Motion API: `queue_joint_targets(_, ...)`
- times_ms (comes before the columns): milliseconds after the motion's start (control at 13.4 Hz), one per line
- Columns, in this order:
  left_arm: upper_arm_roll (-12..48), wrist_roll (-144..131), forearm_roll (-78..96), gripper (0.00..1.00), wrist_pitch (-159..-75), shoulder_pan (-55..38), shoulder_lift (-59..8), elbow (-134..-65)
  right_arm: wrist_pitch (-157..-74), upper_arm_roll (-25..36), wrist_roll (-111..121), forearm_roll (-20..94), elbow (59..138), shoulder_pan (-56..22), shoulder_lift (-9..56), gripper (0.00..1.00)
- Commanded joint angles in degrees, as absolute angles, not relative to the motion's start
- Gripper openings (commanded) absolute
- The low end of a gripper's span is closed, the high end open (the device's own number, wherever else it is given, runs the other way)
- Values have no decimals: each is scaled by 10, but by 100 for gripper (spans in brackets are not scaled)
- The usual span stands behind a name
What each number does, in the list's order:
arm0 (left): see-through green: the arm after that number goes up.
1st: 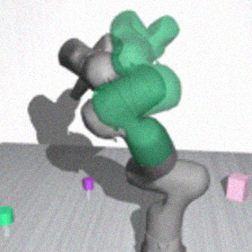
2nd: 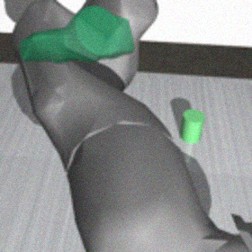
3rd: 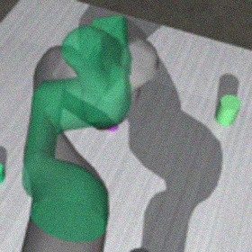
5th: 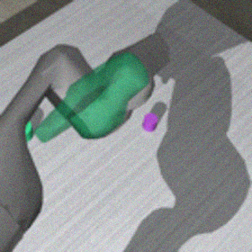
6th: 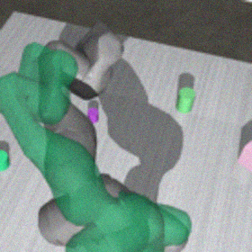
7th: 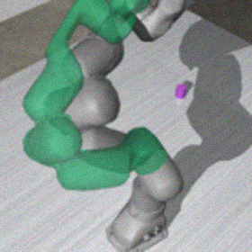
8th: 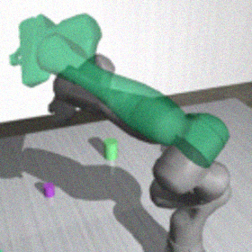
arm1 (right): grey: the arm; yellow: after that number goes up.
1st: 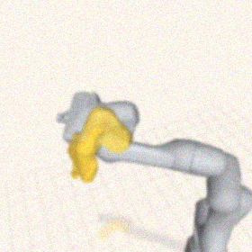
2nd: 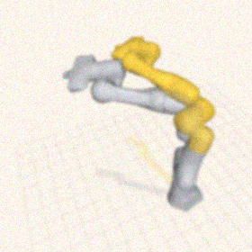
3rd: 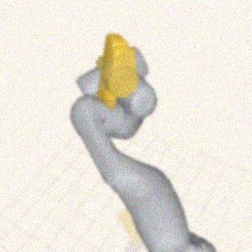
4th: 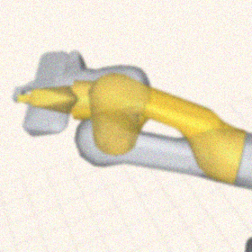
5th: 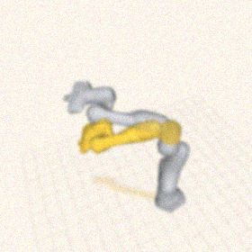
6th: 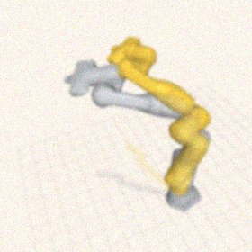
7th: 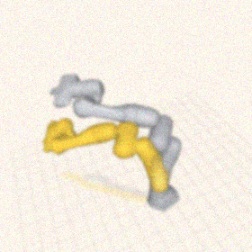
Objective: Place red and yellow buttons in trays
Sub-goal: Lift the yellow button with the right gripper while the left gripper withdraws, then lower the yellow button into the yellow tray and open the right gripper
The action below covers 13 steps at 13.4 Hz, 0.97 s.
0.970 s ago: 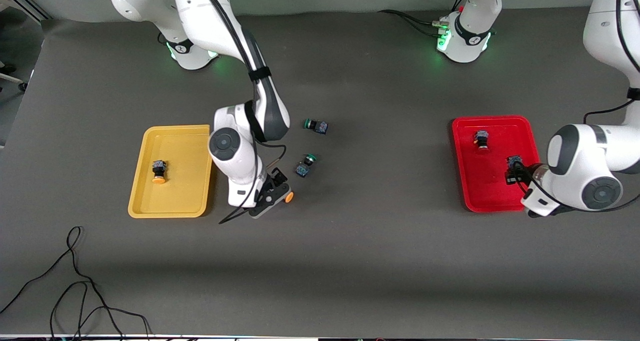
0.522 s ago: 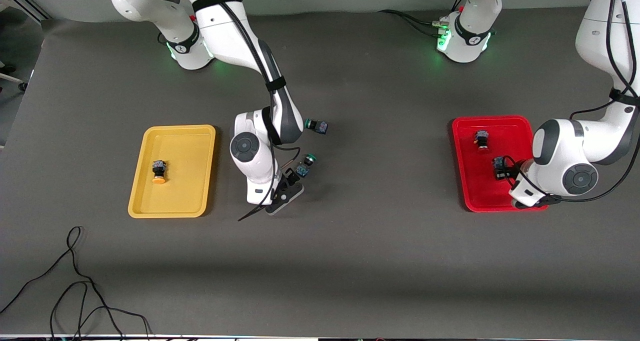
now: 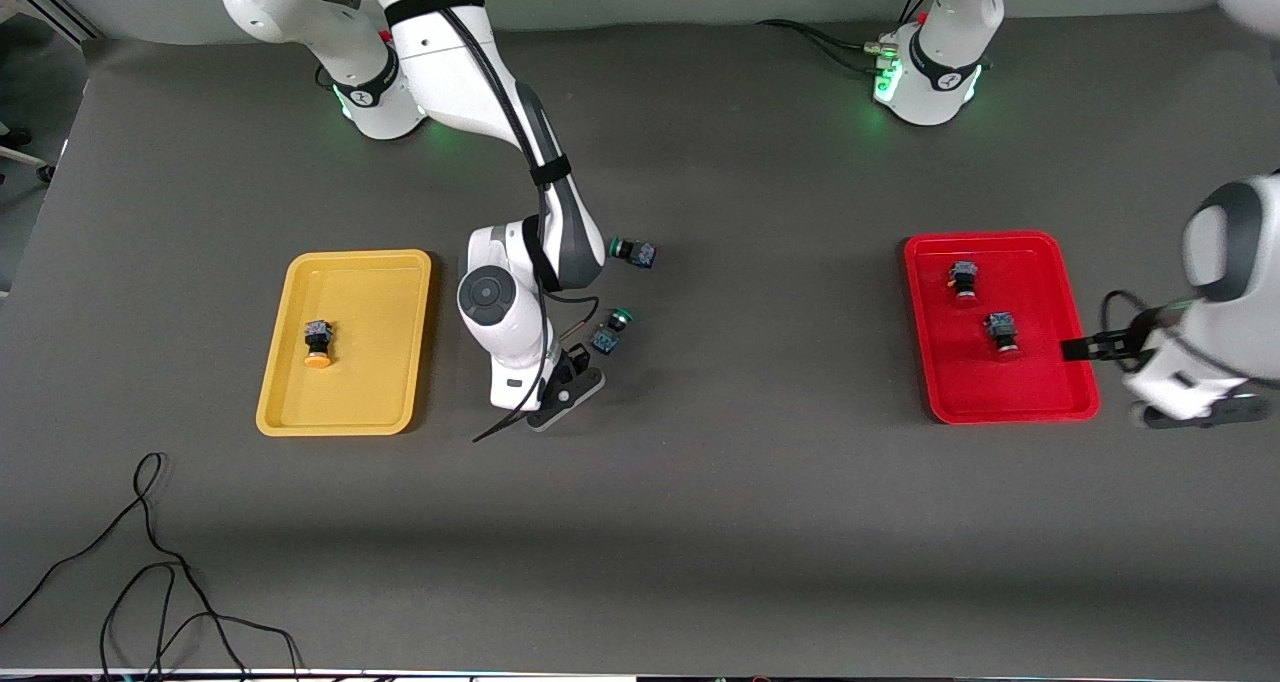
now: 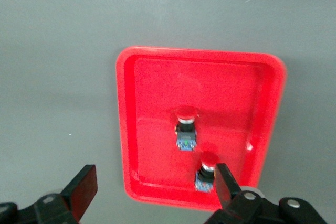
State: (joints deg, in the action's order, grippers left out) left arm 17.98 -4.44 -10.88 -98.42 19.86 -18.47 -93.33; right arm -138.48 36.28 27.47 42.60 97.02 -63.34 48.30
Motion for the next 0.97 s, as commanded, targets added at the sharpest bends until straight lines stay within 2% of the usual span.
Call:
queue_joint_targets(0,175,22,-64,99,-954,200,-141,-916,-1316,382,215,429,961,-640,443,20)
queue_joint_targets(224,177,25,-63,100,-924,195,-98,-911,-1205,449,85,376,929,-670,402,16)
queue_joint_targets(448,178,56,-63,100,-917,192,-95,-891,-1104,467,-70,318,895,-679,352,16)
queue_joint_targets(672,177,51,-63,100,-916,189,-100,-872,-1063,492,-108,266,913,-680,296,16)
queue_joint_targets(896,172,46,-62,100,-920,183,-98,-875,-1061,546,-58,260,999,-680,247,16)
